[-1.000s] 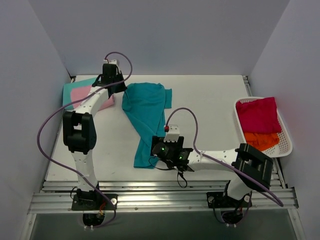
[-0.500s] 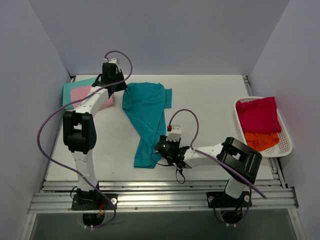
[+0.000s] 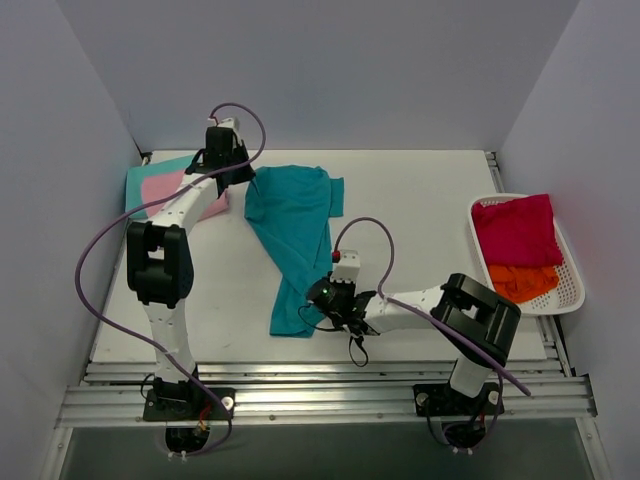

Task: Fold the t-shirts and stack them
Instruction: Flatten the tshirt out

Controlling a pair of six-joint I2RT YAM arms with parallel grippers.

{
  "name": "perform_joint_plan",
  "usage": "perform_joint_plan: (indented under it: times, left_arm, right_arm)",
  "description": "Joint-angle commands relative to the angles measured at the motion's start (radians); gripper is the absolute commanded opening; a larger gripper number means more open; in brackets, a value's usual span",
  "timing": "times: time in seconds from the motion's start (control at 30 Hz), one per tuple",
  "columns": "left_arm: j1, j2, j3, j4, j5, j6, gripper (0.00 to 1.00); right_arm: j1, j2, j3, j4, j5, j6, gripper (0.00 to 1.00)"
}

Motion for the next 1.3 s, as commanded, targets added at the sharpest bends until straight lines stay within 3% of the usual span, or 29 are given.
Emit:
perform_joint_plan:
  times: [0.0, 0.23, 0.5, 0.8, 1.07, 1.27]
  left_arm:
    - [-0.012, -0.018, 0.050, 0.001, -0.006, -0.011, 0.02]
    - [-0.040, -0.170, 0.099, -0.109, -0.073, -0.005, 0.02]
    - [-0.050, -0.438, 0.059, -0.183, -0.092, 0.007, 0.02]
    - [-0.053, -0.419, 0.145, -0.254, -0.067, 0.005, 0.02]
    - [-0.046, -0.535, -0.112, -0.145, -0.049, -0.012, 0.02]
    - [-0.053, -0.646, -0.343, -0.094, -0.072, -0.057, 0.02]
  right_arm:
    - [-0.027, -0.070, 0.109, -0.177, 0.130, -0.023, 0.00]
    - [-0.135, -0.271, 0.303, -0.281, 0.263, -0.187, 0.00]
    - [-0.158, -0.488, 0.458, -0.360, 0.365, -0.345, 0.00]
    - [-0.431, -0.309, 0.702, -0.438, 0.104, -0.474, 0.00]
    - [-0.376, -0.452, 0.282, -0.363, 0.024, -0.288, 0.00]
    - [-0.085, -0.484, 0.070, -0.454, 0.086, -0.051, 0.00]
